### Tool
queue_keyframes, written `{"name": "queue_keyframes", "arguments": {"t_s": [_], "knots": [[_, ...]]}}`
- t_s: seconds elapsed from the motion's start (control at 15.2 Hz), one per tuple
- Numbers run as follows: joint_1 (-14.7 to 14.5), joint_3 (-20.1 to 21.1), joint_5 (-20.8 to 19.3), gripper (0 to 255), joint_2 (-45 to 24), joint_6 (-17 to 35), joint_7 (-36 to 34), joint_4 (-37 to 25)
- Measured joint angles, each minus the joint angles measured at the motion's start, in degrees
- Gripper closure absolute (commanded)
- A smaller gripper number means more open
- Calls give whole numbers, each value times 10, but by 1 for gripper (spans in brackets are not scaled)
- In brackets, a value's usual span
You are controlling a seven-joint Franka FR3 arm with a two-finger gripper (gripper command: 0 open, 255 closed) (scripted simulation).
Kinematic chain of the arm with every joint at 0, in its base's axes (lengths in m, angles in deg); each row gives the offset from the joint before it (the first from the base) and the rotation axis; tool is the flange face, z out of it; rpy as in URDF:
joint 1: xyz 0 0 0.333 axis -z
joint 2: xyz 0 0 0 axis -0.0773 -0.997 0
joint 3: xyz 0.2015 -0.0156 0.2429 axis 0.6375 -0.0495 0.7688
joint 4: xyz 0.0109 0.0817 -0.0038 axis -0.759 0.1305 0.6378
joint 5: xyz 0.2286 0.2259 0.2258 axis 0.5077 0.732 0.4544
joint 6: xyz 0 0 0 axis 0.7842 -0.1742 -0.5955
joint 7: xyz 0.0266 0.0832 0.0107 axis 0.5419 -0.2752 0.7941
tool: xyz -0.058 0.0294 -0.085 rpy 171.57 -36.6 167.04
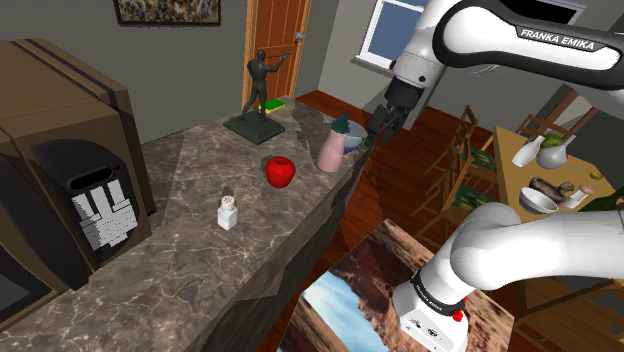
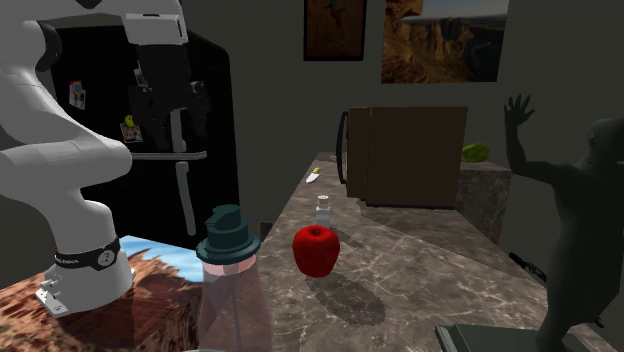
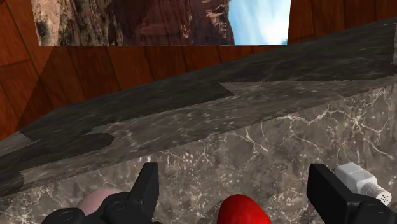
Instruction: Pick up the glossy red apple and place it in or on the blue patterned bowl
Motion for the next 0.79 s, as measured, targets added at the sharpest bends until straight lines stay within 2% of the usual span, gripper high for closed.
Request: {"name": "queue_keyframes", "arguments": {"t_s": [0.2,0.59,0.79], "knots": [[-3,7,3,0,-19,25,-5,2],[-13,37,13,0,-111,139,-27,-1],[-16,52,14,0,-176,196,-40,-22]]}}
